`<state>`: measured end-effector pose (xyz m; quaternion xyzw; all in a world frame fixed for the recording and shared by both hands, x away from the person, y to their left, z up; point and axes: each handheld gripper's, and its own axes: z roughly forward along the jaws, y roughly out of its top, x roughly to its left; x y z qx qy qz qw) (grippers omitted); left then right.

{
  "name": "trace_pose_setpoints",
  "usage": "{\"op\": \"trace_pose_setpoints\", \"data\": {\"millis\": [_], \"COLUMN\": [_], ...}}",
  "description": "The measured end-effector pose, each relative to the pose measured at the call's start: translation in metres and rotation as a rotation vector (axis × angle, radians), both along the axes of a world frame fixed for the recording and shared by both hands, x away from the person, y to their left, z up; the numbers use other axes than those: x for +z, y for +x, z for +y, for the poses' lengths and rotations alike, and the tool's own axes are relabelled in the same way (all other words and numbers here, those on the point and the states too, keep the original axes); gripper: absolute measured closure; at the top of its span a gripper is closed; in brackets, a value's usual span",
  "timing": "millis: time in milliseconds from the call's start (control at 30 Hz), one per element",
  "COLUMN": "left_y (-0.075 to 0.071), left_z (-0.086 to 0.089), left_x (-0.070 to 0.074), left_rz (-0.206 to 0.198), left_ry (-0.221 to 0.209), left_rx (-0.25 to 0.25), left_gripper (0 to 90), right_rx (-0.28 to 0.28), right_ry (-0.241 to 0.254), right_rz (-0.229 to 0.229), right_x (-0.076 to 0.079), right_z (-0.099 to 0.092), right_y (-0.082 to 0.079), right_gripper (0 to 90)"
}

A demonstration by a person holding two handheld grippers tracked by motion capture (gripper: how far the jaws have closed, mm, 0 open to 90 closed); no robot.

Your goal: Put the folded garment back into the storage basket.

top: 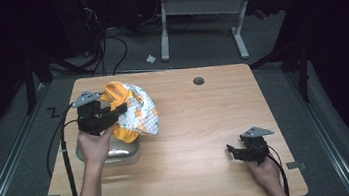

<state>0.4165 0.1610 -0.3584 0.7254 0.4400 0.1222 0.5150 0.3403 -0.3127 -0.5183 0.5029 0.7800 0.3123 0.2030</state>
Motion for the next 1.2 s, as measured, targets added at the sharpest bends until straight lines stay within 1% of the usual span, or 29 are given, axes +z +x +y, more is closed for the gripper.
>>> {"op": "trace_pose_setpoints", "data": {"millis": [33, 167, 267, 433, 567, 667, 833, 867, 900, 933, 1067, 1100, 1133, 1200], "left_y": [0.001, 0.001, 0.002, 0.005, 0.007, 0.009, 0.013, 0.014, 0.016, 0.016, 0.022, 0.024, 0.024, 0.025], "left_z": [0.003, 0.008, 0.011, 0.017, 0.022, 0.025, 0.031, 0.033, 0.035, 0.035, 0.04, 0.041, 0.041, 0.043], "left_x": [-0.001, -0.003, -0.007, -0.012, -0.016, -0.02, -0.028, -0.03, -0.033, -0.033, -0.042, -0.045, -0.045, -0.048], "left_rz": [0.0, 0.006, 0.014, 0.026, 0.039, 0.049, 0.074, 0.081, 0.098, 0.098, 0.128, 0.137, 0.137, 0.144], "left_ry": [-0.001, -0.006, -0.003, 0.014, 0.006, 0.012, 0.018, 0.018, 0.023, 0.023, 0.035, 0.046, 0.046, 0.061], "left_rx": [0.004, 0.013, 0.018, 0.026, 0.037, 0.038, 0.045, 0.048, 0.05, 0.05, 0.062, 0.067, 0.067, 0.074], "left_gripper": [77.1, 77.1, 77.2, 77.1, 77.1, 77.2, 77.1, 77.1, 77.1, 77.1, 77.1, 77.1, 77.1, 77.1], "right_rx": [0.0, 0.0, -0.001, -0.001, -0.001, -0.001, -0.003, -0.003, -0.003, -0.003, -0.003, -0.003, -0.003, -0.004], "right_ry": [0.0, 0.0, 0.0, 0.0, 0.0, 0.0, -0.001, -0.001, 0.0, 0.0, -0.001, -0.001, -0.001, -0.001], "right_rz": [0.0, 0.0, 0.0, 0.0, 0.0, 0.0, 0.0, 0.0, 0.0, 0.0, 0.0, 0.0, 0.0, 0.0], "right_x": [0.0, 0.0, 0.0, 0.0, 0.0, 0.0, 0.0, 0.0, 0.0, 0.0, 0.0, 0.0, 0.0, 0.0], "right_z": [0.0, 0.0, 0.0, 0.0, 0.0, 0.0, 0.0, 0.0, 0.0, 0.0, 0.0, 0.0, 0.0, 0.0], "right_y": [0.0, 0.0, 0.0, 0.0, 0.0, 0.0, 0.0, 0.0, 0.0, 0.0, 0.0, 0.0, 0.0, 0.0], "right_gripper": [30.4, 30.5, 30.4, 30.4, 30.4, 30.5, 30.5, 30.5, 30.5, 30.5, 30.5, 30.4, 30.4, 30.5]}}
